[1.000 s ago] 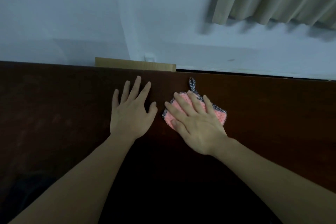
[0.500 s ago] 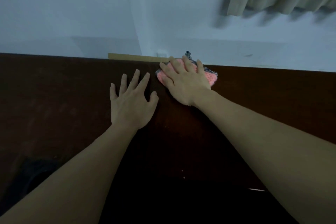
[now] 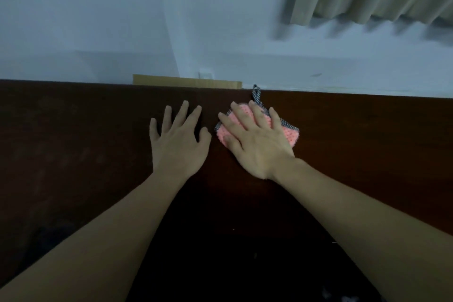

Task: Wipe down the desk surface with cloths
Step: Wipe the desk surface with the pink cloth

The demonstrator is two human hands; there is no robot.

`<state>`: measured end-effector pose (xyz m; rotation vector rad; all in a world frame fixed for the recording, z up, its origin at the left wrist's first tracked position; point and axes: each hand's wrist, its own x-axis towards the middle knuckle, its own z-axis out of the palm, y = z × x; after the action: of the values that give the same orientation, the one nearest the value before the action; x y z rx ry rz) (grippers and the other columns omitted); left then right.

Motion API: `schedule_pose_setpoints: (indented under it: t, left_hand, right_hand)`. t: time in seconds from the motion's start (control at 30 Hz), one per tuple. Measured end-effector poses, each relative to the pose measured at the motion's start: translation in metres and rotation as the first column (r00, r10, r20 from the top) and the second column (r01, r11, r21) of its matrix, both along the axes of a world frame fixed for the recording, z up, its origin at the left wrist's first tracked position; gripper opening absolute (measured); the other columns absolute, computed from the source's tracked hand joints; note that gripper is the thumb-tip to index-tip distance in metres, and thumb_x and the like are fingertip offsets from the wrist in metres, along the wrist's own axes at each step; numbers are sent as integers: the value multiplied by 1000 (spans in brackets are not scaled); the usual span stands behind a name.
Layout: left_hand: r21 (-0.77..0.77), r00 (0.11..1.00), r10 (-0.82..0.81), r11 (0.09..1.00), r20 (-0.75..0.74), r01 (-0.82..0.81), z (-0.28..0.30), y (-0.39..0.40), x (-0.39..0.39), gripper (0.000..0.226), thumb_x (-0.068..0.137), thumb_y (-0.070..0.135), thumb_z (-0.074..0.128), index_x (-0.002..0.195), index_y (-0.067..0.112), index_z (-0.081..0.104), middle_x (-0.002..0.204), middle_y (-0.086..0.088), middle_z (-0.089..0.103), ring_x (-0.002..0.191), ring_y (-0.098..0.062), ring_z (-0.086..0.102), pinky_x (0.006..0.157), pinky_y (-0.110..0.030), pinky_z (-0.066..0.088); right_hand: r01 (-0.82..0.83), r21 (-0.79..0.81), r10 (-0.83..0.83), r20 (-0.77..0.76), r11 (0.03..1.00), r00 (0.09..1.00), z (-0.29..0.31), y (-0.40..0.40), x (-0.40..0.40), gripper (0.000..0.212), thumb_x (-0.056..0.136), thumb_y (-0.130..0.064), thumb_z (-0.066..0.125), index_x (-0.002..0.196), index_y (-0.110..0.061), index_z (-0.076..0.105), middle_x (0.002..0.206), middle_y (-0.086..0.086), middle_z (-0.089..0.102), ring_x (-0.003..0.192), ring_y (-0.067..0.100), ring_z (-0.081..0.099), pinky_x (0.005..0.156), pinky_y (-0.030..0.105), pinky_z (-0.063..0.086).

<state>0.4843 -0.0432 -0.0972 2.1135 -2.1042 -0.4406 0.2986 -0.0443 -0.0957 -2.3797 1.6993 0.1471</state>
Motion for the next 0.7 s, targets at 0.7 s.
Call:
schedule_pose_setpoints:
  t: [0.7]
  left_hand:
    - [22, 970, -234, 972, 70, 233, -1, -27, 118, 63, 99, 61, 15, 159, 43, 8, 169, 13, -3, 155, -15, -10, 126, -46, -6]
  right_hand:
    - [57, 12, -56, -54, 998, 997, 1, -8, 44, 57, 103, -58, 1, 156, -47, -14, 167, -9, -22, 153, 24, -25, 122, 57, -13]
